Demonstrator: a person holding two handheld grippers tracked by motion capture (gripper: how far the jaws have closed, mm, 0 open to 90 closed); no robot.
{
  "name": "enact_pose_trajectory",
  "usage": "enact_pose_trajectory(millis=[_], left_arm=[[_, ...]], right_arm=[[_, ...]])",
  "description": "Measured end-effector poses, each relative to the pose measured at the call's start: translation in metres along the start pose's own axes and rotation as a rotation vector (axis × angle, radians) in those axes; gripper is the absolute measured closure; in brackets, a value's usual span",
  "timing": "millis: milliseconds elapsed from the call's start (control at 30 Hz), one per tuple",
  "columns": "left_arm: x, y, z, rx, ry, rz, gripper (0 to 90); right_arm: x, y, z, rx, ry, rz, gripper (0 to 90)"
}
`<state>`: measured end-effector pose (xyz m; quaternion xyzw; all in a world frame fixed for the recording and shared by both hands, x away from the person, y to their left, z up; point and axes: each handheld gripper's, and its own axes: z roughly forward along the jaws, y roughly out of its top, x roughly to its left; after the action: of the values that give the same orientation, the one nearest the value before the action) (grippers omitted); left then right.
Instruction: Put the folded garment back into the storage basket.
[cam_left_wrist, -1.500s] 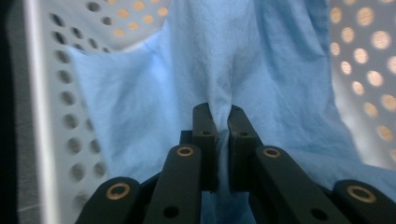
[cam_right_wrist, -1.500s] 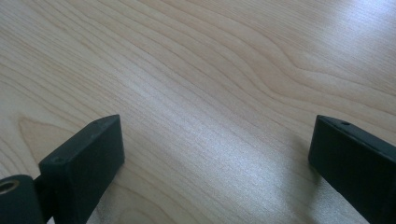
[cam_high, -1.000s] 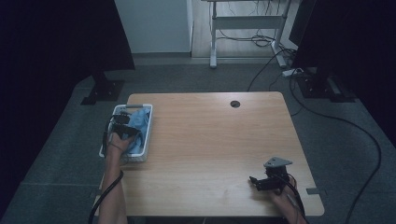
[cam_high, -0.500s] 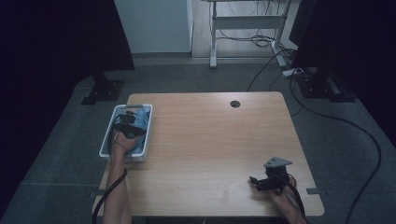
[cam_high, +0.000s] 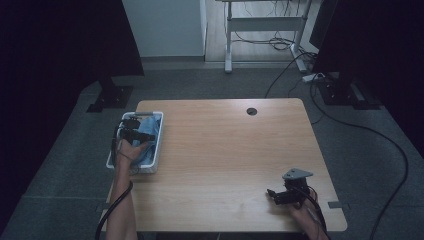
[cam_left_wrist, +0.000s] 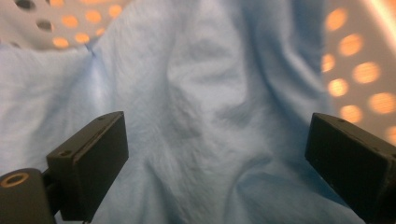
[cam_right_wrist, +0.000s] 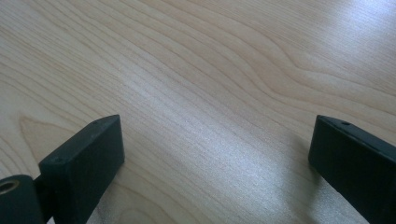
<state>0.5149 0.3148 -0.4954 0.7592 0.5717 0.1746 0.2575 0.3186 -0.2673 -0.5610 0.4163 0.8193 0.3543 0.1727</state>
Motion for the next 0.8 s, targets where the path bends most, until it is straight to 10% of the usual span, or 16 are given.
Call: enact_pose_trajectory(millis=[800], left_arm=[[-0.046, 0.003, -0.046, -0.139, -0.084, 0.131, 6.1]], right_arm=[[0.000, 0.000, 0.000, 0.001, 0.001, -0.002, 3.4]])
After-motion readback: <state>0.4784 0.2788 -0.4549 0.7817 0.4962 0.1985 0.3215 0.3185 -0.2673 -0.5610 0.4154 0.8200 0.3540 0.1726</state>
